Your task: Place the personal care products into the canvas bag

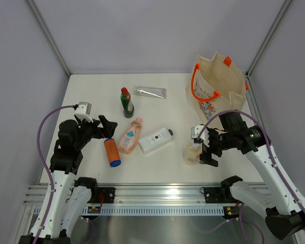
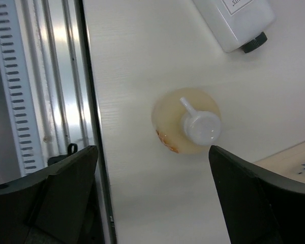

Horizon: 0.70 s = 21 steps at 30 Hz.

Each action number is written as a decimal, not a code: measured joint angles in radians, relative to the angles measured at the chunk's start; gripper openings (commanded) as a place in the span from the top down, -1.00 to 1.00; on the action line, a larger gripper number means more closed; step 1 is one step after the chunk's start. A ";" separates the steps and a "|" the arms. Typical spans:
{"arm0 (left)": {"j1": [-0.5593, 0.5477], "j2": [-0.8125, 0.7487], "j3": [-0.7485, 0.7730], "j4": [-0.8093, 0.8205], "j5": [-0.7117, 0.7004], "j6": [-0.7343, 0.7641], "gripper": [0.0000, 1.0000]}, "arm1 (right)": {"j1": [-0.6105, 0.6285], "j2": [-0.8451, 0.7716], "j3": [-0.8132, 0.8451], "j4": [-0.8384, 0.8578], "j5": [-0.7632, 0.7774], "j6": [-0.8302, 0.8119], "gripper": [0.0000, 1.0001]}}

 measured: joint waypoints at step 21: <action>0.000 0.000 0.000 0.004 0.018 0.000 -0.98 | 0.002 0.294 -0.188 0.279 -0.005 -0.292 -0.75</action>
